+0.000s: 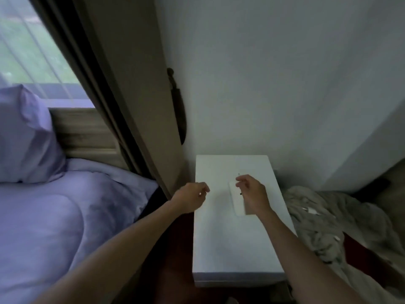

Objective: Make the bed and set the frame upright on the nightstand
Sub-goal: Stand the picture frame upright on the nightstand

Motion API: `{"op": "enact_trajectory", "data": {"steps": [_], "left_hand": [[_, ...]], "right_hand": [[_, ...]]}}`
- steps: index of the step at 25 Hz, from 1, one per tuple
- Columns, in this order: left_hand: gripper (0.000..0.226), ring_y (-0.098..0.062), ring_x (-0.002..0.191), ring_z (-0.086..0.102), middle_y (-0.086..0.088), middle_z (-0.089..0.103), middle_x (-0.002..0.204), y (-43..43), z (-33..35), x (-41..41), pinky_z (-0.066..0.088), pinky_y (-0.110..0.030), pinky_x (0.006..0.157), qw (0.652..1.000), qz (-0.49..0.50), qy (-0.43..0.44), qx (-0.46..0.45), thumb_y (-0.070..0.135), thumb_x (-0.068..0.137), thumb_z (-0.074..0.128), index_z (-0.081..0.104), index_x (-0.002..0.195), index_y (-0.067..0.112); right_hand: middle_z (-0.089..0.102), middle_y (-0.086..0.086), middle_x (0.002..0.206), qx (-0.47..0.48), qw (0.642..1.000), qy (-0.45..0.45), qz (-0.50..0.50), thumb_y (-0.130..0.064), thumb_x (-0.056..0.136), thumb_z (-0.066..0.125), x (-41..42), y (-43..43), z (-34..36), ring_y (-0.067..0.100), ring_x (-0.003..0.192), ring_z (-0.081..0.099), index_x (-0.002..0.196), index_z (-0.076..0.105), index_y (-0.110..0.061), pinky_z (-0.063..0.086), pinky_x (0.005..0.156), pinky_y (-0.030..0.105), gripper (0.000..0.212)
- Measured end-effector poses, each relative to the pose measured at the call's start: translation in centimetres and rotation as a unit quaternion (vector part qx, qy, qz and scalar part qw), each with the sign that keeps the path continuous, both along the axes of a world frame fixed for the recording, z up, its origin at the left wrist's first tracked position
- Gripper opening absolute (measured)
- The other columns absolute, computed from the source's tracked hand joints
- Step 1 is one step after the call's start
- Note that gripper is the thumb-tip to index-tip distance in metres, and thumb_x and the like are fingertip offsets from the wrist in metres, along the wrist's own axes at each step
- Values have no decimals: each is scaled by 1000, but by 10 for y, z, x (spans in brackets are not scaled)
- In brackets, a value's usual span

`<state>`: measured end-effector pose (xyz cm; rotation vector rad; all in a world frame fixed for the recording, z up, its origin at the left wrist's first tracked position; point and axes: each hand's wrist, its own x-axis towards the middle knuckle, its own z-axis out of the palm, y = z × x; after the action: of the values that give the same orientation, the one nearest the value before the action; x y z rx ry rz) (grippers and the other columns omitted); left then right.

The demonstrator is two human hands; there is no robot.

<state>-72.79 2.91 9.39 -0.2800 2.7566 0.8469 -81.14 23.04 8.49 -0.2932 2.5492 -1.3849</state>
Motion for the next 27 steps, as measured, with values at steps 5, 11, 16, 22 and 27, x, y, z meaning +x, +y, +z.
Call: {"op": "enact_trajectory", "data": {"steps": [5, 11, 16, 22, 27], "left_hand": [[38, -23, 124, 49, -6, 50, 137, 74, -75, -32, 41, -36, 104, 994, -10, -104, -16, 23, 95, 45, 49, 132, 20], [61, -27, 139, 32, -7, 30, 154, 125, -136, -62, 30, -40, 114, 986, 45, -156, 26, 31, 94, 48, 24, 148, 18], [85, -36, 135, 36, -11, 36, 149, 139, -167, -84, 36, -51, 108, 971, 129, -172, 102, 45, 81, 54, 12, 149, 18], [77, -35, 135, 35, -11, 41, 144, 162, -181, -93, 34, -47, 109, 943, 243, -164, 156, 39, 85, 56, 18, 147, 14], [55, -28, 120, 51, -8, 50, 133, 150, -172, -92, 44, -37, 100, 884, 369, -130, 257, 41, 89, 54, 42, 134, 12]], "right_hand": [[54, 10, 130, 170, 981, -65, 67, -21, 93, 50, -48, 64, -87, 29, 118, 52, 127, 55, -17, 46, 97, 41, 35], [34, 16, 150, 186, 970, -153, 44, -27, 91, 53, -84, 80, -135, 35, 136, 36, 144, 34, -9, 34, 111, 45, 60], [53, 17, 129, 138, 972, -189, 6, -32, 91, 53, -92, 69, -153, 36, 120, 50, 129, 46, -4, 41, 94, 37, 47], [57, 21, 120, 135, 972, -174, -79, -9, 89, 48, -93, 69, -160, 36, 112, 54, 128, 48, 0, 40, 85, 33, 40], [65, 25, 103, -4, 929, -344, -137, -15, 87, 57, -103, 79, -161, 35, 90, 61, 77, 62, -9, 51, 81, 45, 12]]}}
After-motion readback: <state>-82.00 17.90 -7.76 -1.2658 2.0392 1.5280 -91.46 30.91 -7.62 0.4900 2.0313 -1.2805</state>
